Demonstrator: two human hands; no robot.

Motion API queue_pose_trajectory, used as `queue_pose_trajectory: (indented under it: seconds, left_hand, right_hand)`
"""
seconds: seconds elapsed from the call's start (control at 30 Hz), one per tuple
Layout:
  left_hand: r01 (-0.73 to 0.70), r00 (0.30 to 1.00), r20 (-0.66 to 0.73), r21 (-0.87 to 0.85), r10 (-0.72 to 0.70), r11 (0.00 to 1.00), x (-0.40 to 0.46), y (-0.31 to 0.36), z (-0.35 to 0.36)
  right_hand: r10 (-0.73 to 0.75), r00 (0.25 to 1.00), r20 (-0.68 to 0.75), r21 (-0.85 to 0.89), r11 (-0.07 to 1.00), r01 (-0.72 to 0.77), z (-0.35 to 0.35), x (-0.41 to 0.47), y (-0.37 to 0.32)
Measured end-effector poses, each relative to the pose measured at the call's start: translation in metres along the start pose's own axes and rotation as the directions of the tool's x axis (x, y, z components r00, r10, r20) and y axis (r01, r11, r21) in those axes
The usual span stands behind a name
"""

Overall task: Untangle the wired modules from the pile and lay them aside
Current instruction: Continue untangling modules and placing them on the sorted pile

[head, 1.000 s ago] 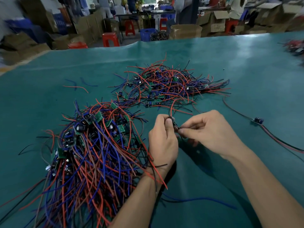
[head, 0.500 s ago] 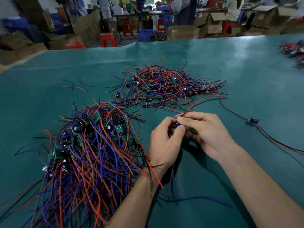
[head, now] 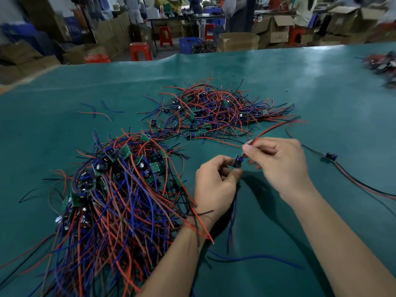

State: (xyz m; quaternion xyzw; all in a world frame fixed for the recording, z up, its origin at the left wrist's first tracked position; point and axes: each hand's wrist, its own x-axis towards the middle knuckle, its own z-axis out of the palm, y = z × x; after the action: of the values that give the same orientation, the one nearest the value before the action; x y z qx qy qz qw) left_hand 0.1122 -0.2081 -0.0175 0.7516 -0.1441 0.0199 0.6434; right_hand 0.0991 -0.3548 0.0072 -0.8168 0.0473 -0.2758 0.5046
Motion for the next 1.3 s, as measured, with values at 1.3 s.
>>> queue_pose_trajectory:
  seconds: [1.3]
  left_hand:
    - [-0.152, 0.988, 0.008, 0.194, 0.154, 0.969, -0.007, 0.005, -0.003]
  right_hand:
    - [0.168, 0.926, -0.338, 0.444, 0.896, -0.001, -0.026, 0.007, -0.028]
